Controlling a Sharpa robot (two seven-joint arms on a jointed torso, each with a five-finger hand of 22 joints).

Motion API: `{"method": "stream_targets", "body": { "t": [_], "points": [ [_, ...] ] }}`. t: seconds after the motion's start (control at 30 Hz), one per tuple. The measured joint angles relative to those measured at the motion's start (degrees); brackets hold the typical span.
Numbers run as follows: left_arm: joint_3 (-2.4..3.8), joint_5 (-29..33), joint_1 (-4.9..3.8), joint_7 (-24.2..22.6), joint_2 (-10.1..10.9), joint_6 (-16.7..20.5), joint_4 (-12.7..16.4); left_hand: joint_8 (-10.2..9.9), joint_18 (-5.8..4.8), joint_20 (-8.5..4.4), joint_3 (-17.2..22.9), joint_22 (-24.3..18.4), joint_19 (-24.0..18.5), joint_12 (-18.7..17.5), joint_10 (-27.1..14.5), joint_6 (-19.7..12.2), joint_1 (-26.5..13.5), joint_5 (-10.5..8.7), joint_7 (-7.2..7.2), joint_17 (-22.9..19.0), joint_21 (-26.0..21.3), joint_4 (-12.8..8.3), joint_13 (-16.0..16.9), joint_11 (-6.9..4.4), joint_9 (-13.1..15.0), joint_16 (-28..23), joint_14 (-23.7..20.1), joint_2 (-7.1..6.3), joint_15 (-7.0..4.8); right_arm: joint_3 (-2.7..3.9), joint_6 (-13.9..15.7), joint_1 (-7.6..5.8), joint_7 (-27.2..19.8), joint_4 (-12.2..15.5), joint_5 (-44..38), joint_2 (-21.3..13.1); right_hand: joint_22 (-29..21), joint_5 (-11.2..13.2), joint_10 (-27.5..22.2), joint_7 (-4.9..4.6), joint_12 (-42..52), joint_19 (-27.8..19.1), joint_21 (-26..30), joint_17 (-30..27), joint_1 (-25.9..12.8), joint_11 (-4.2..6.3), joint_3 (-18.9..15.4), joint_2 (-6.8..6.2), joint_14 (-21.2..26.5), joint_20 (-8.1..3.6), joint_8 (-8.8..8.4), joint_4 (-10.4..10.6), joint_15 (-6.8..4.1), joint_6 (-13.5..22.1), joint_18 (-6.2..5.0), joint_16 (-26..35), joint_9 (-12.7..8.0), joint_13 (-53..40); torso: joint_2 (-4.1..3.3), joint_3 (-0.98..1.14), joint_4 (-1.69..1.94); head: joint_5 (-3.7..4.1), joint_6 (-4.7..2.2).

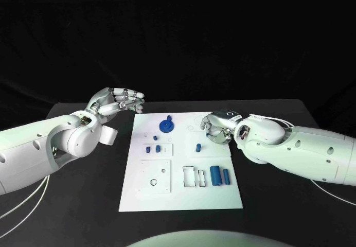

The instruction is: Assemble the parts on the task board

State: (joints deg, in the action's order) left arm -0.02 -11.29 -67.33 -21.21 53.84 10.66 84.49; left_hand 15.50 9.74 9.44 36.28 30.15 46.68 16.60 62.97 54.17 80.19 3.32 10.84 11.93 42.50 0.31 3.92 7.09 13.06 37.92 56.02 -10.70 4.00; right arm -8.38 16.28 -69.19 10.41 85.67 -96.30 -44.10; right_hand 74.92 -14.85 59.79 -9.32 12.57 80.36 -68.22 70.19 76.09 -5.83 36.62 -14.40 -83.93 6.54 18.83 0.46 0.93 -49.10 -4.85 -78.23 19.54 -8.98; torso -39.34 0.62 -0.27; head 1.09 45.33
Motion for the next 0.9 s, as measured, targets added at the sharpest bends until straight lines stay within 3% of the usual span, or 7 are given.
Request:
{"method": "stream_targets", "body": {
  "t": [0.47, 0.8, 0.9],
  "points": [
    [0.00, 0.0, 0.00, 0.1, 0.0, 0.0, -0.1, -0.2, 0.00, 0.00, -0.2, -0.1, 0.0, -0.2, 0.0, 0.0, -0.1, 0.00, 0.00, 0.1, -0.2, -0.2, 0.0, 0.00, -0.1, -0.2, 0.0, 0.06, 0.00, -0.40, 3.1, 0.86, 1.8, 0.5, -2.9, -0.1, 0.0, 0.0, 0.6, -0.06, -0.4, 0.4, -1.0, 0.2, 0.0, 0.20, 0.2, 0.00, 0.0, 0.01, 0.00, 0.2, 0.00, -0.5, 0.00, 0.0, 0.0, 0.2, -0.04, 0.04, -0.03, 0.06, 0.15],
    [0.00, 0.0, 0.00, 0.2, -0.1, 0.0, -0.2, -0.2, 0.00, 0.00, -0.2, -0.1, 0.0, -0.2, 0.0, 0.0, -0.1, 0.00, 0.00, 0.2, -0.2, -0.2, 0.0, 0.00, -0.1, -0.2, 0.0, 0.06, 0.00, -0.40, 3.1, 0.95, 1.9, 0.3, -3.0, -0.1, 0.0, 0.0, 0.9, -0.15, -0.4, 0.7, -1.3, 0.2, 0.0, 0.12, 0.5, 0.00, 0.0, -0.06, 0.00, 0.2, -0.01, -0.8, 0.00, 0.0, 0.0, 0.3, 0.00, 0.02, -0.05, 0.07, 0.38],
    [0.00, 0.0, 0.00, 0.3, -0.1, 0.0, -0.2, -0.2, 0.00, 0.20, -0.2, -0.1, -0.2, -0.5, 0.0, 0.0, -0.1, 0.00, 0.00, 0.2, -0.2, -0.2, 0.0, 0.00, -0.1, -0.2, -0.2, 0.06, 0.22, -0.39, 3.0, 1.04, 2.0, 0.0, -2.9, 0.0, 0.0, 0.0, 1.7, -0.20, -0.1, 0.9, -1.8, 0.4, 0.0, 0.63, 1.1, 0.01, 0.0, -0.13, 0.00, 0.3, -0.01, -1.4, 0.00, -0.2, 0.0, 0.4, -0.01, 0.02, -0.03, 0.08, 0.43]
  ]
}}
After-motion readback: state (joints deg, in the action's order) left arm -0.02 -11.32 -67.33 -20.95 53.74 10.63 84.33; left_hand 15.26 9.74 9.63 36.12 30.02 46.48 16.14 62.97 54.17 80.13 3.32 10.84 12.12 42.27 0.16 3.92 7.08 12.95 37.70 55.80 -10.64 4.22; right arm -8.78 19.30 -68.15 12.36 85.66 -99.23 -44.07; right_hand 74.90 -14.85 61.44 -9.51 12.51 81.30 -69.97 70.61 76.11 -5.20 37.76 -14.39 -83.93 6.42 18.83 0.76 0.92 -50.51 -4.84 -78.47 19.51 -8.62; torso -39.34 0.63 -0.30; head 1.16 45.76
